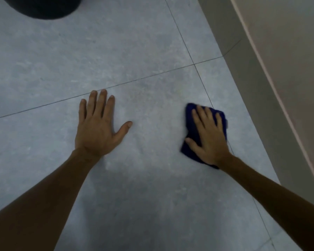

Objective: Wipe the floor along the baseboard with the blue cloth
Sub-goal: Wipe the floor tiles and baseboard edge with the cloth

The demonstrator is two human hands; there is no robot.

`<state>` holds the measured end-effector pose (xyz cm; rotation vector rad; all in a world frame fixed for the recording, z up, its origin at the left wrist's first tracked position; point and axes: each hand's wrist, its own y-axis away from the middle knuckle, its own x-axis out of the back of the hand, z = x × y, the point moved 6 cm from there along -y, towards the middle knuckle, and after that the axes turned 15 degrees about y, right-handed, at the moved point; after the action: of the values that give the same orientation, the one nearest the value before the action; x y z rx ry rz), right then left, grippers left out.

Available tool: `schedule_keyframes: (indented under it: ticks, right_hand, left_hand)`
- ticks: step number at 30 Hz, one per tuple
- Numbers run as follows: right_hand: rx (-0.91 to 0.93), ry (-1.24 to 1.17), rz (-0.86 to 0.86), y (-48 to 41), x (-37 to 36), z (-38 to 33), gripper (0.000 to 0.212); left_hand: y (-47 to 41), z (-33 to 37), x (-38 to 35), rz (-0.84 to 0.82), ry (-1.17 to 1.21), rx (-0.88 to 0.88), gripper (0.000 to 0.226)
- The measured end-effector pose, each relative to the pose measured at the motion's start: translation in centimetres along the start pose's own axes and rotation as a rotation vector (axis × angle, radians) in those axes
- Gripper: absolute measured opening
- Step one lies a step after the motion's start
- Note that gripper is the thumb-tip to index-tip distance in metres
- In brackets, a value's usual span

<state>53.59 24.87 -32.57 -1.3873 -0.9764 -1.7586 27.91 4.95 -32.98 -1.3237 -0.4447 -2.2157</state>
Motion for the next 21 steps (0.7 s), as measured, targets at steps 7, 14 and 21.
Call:
schedule_keyframes:
  ticks: [7,14,21]
  right_hand:
    - [-0.461,-0.024,0.039,-15.9,2.5,2.4,0.085]
    - [0.002,-0.001,-0.003,0.9,0.4,-3.1,0.085]
    - [-0.604,-0.049,0.025,-16.9,2.2,5.2,0.084]
  left_hand:
    - [0.0,-0.2,0.0,0.016,0.029,-0.009,0.09]
    - [0.2,-0.3,0.1,0.03,0.036,-0.032,0.083]
    - [0.0,-0.4,-0.1,0.02,0.024,-0.02,0.083]
